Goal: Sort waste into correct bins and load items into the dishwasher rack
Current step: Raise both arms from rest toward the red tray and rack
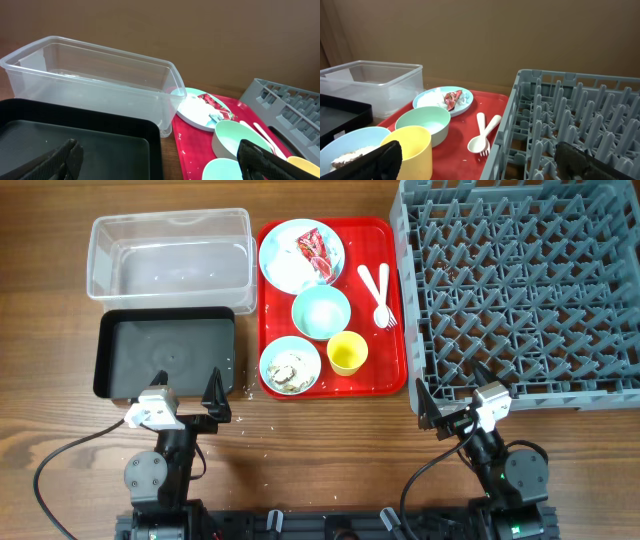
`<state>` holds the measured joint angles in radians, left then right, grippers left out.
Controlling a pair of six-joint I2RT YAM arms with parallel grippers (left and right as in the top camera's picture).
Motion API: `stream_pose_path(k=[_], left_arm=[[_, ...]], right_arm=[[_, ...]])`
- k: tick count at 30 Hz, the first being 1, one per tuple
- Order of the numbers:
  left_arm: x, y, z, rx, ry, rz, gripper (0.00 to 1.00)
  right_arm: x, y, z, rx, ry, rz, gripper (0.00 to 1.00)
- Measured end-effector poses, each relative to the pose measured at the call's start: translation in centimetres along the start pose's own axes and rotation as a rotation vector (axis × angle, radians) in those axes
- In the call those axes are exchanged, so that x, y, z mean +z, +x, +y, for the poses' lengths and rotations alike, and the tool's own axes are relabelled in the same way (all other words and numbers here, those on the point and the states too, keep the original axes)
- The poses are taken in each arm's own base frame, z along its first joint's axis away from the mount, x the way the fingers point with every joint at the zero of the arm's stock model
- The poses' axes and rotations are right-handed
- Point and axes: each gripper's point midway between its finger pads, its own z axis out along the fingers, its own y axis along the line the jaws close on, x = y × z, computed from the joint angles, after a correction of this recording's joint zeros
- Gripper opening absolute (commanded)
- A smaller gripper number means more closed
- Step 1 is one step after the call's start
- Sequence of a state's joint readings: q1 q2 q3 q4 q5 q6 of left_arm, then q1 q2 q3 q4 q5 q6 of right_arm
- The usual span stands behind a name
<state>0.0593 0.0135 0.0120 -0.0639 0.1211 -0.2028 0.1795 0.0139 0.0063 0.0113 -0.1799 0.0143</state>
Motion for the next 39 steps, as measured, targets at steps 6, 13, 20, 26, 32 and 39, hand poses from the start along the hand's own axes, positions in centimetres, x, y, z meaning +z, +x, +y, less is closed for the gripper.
stream_pose_path(k=[6, 13, 20, 26, 32, 39], left_arm=[[0.0, 0.0, 0.0, 0.0, 0.0, 0.0, 1.0], [0.0, 0.0, 0.0, 0.0, 0.0, 0.0, 1.0], [0.0, 0.0, 0.0, 0.0, 0.0, 0.0, 1.0], [0.0, 0.0, 0.0, 0.0, 0.0, -0.001, 1.0], [0.0, -0.8, -0.3, 0.002, 0.015, -0.033, 1.0], [-0.2, -2.0, -2.8, 0.007, 0.149, -0.07, 1.0]], right_arm=[[0.0, 0.0, 0.0, 0.0, 0.0, 0.0, 1.0], [0.0, 0.0, 0.0, 0.0, 0.0, 0.0, 1.0], [0.0, 0.0, 0.0, 0.0, 0.0, 0.0, 1.0], [0.0, 0.0, 0.0, 0.0, 0.001, 0.0, 1.0], [0.0, 0.0, 0.0, 0.0, 0.0, 0.0, 1.0], [-0.1, -0.6, 1.7, -0.002, -0.096, -0.006, 1.0]])
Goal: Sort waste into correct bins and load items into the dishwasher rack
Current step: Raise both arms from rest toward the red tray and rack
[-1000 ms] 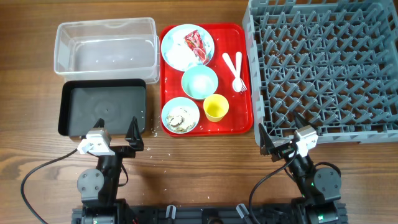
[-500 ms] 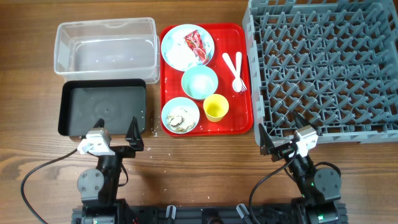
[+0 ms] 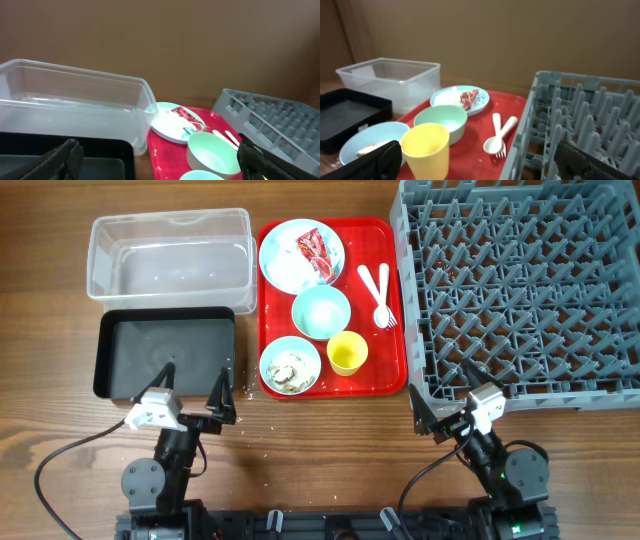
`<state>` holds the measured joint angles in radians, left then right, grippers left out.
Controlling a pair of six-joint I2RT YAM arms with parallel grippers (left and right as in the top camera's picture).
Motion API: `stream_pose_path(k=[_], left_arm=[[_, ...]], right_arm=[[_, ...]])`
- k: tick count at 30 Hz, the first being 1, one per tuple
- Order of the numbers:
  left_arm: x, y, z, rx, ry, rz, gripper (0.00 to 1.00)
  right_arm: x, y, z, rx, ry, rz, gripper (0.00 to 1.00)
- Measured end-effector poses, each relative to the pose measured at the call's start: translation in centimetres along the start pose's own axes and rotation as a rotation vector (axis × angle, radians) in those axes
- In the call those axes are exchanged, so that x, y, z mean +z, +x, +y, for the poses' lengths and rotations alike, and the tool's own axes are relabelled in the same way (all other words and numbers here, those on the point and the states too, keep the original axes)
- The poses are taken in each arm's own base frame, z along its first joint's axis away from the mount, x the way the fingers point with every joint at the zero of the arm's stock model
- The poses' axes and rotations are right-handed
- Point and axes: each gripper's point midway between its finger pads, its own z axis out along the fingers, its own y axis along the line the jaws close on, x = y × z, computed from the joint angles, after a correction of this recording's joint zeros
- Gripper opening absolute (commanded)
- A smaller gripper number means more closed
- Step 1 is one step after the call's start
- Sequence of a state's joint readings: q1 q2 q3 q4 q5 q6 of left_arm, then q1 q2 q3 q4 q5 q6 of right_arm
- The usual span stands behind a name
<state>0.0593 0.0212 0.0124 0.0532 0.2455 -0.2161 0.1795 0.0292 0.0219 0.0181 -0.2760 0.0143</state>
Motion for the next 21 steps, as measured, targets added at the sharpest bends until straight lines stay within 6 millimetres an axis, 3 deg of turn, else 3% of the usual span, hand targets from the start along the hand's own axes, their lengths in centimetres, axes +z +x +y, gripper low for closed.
stream_pose_path(k=[1, 3, 5, 8, 10, 13, 15, 19, 21], left_arm=[[0.0, 0.0, -0.2, -0.003, 0.012, 0.01, 1.0], [0.3, -0.7, -0.9, -0.013, 0.031, 0.05, 1.0], [0.9, -2.5, -1.7, -0.022, 0.041, 0.1, 1.0], [2.6, -5.2, -2.6, -0.045, 0.042, 0.221, 1.0], [4.5, -7.1, -2.9, -0.071, 0.029, 0.313, 1.0], [7.4, -9.3, -3.4, -0.08, 0.024, 0.421, 1.0], [9.9, -10.6, -5.1, -0.055, 0.073, 0.482, 1.0], [14.8, -8.3, -7.9, -0.023, 0.102, 0.704, 1.0], [18.0, -5.1, -9.1, -0.004, 0.095, 0.89, 1.0]], right_arm=[[-0.1, -0.8, 0.1, -0.005, -0.006, -0.013, 1.0], [-0.5, -4.7, 0.5, -0.035, -0.016, -0.071, 1.0], [-0.6, -8.0, 0.6, -0.067, -0.019, -0.095, 1.0], [0.5, -11.1, 0.7, -0.065, -0.042, -0.058, 1.0], [2.3, -12.4, 0.8, -0.044, -0.075, 0.018, 1.0], [4.1, -11.5, 0.9, 0.007, -0.114, 0.173, 1.0], [5.4, -11.4, 0.8, 0.039, -0.13, 0.271, 1.0], [6.4, -12.4, 0.7, 0.106, -0.145, 0.457, 1.0], [6.5, -13.1, 0.7, 0.135, -0.149, 0.543, 1.0]])
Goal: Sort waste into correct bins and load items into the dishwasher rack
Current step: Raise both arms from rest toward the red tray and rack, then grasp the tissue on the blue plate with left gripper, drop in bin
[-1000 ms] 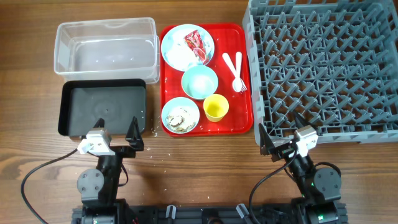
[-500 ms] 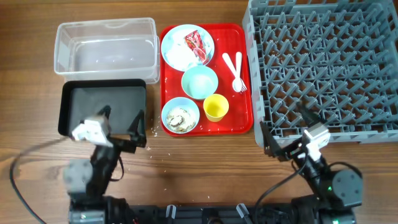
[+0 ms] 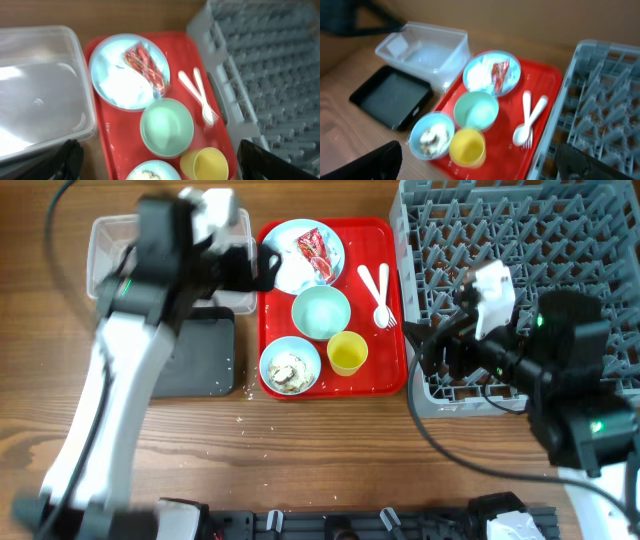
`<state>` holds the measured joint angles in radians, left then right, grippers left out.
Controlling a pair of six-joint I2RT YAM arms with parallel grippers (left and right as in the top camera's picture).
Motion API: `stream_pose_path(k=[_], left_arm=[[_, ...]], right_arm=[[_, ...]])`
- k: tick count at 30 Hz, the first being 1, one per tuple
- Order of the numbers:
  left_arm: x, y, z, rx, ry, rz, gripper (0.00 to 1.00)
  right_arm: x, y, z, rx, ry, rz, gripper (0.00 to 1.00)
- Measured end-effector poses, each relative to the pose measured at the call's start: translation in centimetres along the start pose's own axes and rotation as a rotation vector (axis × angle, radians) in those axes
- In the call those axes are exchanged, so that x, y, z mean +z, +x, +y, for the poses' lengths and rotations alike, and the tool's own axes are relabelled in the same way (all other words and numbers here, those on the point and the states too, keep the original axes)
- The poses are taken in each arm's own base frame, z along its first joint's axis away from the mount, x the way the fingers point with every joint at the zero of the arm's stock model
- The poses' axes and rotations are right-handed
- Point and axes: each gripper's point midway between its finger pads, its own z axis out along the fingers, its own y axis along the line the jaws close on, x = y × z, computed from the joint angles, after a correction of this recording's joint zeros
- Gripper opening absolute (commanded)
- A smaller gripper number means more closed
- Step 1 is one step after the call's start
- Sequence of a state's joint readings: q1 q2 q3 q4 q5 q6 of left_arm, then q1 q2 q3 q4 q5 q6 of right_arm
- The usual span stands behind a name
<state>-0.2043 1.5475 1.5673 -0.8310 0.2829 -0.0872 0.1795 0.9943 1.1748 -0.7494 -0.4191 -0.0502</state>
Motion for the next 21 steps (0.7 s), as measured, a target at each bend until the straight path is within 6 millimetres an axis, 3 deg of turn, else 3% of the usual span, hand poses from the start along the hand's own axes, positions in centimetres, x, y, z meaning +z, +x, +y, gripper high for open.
stream_pose_path(k=[2, 5, 7, 10, 13, 16, 18, 21], left_arm=[[4.4, 0.2, -0.5, 0.016, -0.006, 0.139, 1.0], [10.2, 0.7, -1.5, 0.053, 0.015, 0.202, 1.0], [12.6, 1.1, -2.3, 0.074, 0.032, 0.204, 1.0], [14.9, -0.2, -2.7, 0.082, 0.037, 0.138, 1.0], [17.2, -0.3, 0.4, -0.103, -0.126, 0.109, 1.0], [20.6, 2.1, 3.9, -0.285, -0.279, 0.128, 1.0], [22.5, 3.4, 5.1, -0.34, -0.32, 0.137, 1.0], [24.7, 4.1, 5.3, -0.364, -0.335, 0.12, 1.0]], right_arm=[[0.1, -1.0, -0.1, 0.014, -0.002, 0.031, 1.0], [0.7, -1.0, -0.2, 0.049, -0.01, 0.052, 1.0], [1.0, -0.5, -0.3, 0.101, -0.009, 0.076, 1.0], [1.4, 0.0, -0.5, 0.146, -0.008, 0.097, 1.0], [1.4, 0.2, -0.5, 0.158, -0.007, 0.106, 1.0], [1.4, 0.3, -0.5, 0.165, -0.007, 0.113, 1.0], [1.4, 0.4, -0.5, 0.168, -0.007, 0.117, 1.0], [1.3, 0.7, -0.4, 0.175, -0.007, 0.129, 1.0]])
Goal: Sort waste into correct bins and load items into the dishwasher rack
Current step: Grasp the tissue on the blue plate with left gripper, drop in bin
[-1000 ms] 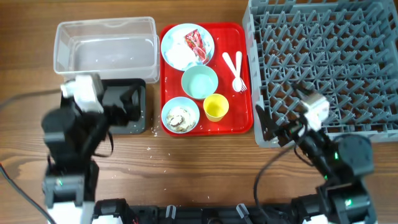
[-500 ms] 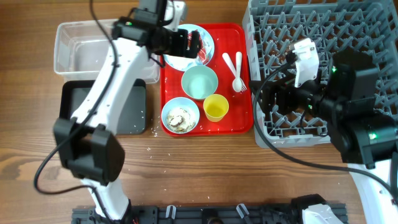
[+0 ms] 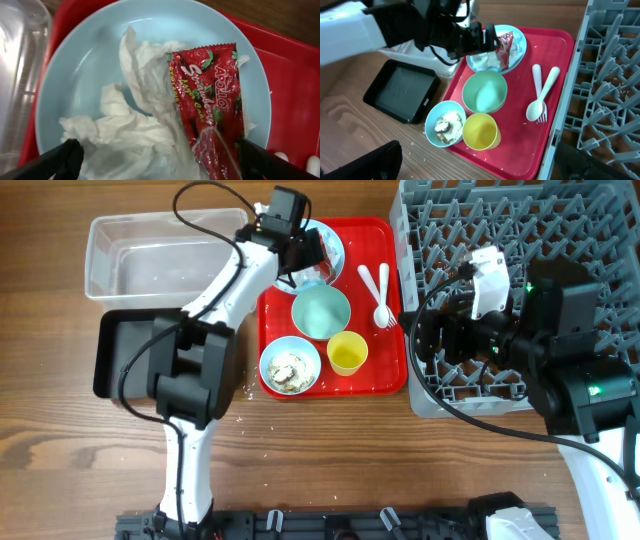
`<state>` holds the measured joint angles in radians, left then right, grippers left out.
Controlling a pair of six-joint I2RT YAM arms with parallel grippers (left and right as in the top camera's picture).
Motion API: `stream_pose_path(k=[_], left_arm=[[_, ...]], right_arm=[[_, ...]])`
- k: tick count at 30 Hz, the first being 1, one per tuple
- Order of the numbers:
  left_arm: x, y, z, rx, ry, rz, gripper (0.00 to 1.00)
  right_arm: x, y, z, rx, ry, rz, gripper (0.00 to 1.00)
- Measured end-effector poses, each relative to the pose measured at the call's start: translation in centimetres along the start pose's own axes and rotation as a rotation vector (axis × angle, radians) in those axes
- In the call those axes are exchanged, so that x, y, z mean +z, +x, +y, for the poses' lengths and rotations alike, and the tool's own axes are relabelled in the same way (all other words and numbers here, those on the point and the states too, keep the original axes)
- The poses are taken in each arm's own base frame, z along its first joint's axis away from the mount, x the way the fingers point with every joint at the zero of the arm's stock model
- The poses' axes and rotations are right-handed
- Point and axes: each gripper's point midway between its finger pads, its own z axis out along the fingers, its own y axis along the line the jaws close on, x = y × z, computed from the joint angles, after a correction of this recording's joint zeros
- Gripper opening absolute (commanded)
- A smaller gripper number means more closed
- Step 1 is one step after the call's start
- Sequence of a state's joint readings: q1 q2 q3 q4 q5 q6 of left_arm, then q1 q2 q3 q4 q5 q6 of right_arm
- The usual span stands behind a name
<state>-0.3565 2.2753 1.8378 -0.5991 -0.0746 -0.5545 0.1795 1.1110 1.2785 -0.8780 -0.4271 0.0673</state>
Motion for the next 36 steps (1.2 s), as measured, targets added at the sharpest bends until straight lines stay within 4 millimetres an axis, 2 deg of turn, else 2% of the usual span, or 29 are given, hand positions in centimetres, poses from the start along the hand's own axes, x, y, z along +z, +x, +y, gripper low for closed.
stream_pose_path(k=[4, 6, 7, 8, 9, 10, 17, 20, 21, 22, 23, 24, 26, 27, 28, 29, 33, 35, 36], left_arm=[[1.4, 0.1, -0.6, 0.0, -0.005, -0.036, 1.0], [2.9, 0.9, -0.3, 0.007, -0.025, -0.024, 0.98], [3.2, 0.9, -0.2, 0.008, -0.032, -0.031, 0.75], [3.3, 0.8, -0.2, 0.008, -0.033, -0.035, 0.25], [3.4, 0.8, -0.2, 0.004, -0.035, -0.037, 0.08], [3.7, 0.9, -0.1, 0.009, -0.041, -0.037, 0.04], [3.6, 2.6, -0.4, 0.093, -0.05, 0.032, 0.04], [1.6, 3.8, -0.5, 0.109, -0.037, 0.106, 0.04], [-0.1, 3.1, -1.0, 0.115, -0.016, 0.096, 0.04], [-3.0, 1.4, -2.0, 0.121, 0.022, 0.046, 0.04], [-6.1, -0.4, -2.9, 0.125, 0.061, -0.012, 0.04], [-10.4, -2.7, -3.7, 0.121, 0.109, -0.092, 0.04], [-15.5, -5.5, -3.8, 0.102, 0.157, -0.193, 0.04], [-17.7, -7.2, -3.0, 0.078, 0.167, -0.243, 0.04], [-18.4, -8.3, -1.7, 0.053, 0.158, -0.265, 0.04], [-17.9, -8.3, -0.9, 0.044, 0.138, -0.249, 0.04], [-17.4, -8.0, 0.2, 0.058, 0.096, -0.23, 0.04], [-17.2, -7.9, 2.1, 0.04, 0.05, -0.206, 0.04], [-16.7, -7.8, 4.9, 0.003, -0.009, -0.169, 0.04]], right_arm=[[0.0, 0.0, 0.0, 0.001, 0.0, 0.001, 1.0], [0.0, 0.0, 0.0, 0.001, 0.0, 0.002, 1.0], [0.0, 0.1, 0.0, 0.001, 0.0, 0.003, 1.0], [0.1, 0.1, -0.1, 0.002, 0.0, 0.005, 1.0], [0.2, 0.1, -0.1, 0.004, 0.001, 0.008, 1.0], [0.3, 0.2, -0.2, 0.006, 0.001, 0.013, 1.0], [0.7, 0.3, -0.4, 0.012, 0.002, 0.027, 1.0], [0.7, 0.4, -0.4, 0.012, 0.002, 0.027, 1.0], [0.7, 0.3, -0.4, 0.013, 0.002, 0.027, 1.0], [0.7, 0.3, -0.4, 0.012, 0.002, 0.027, 1.0], [0.7, 0.3, -0.4, 0.013, 0.002, 0.027, 1.0], [0.7, 0.3, -0.4, 0.012, 0.002, 0.027, 1.0], [0.7, 0.3, -0.4, 0.013, 0.002, 0.027, 1.0], [0.7, 0.3, -0.4, 0.013, 0.002, 0.027, 1.0], [0.7, 0.3, -0.4, 0.013, 0.002, 0.027, 1.0], [0.7, 0.3, -0.4, 0.013, 0.002, 0.027, 1.0], [0.7, 0.4, -0.4, 0.016, 0.002, 0.027, 1.0], [0.7, 0.5, -0.4, 0.022, 0.002, 0.031, 1.0], [0.7, 0.5, -0.4, 0.026, 0.002, 0.031, 1.0]])
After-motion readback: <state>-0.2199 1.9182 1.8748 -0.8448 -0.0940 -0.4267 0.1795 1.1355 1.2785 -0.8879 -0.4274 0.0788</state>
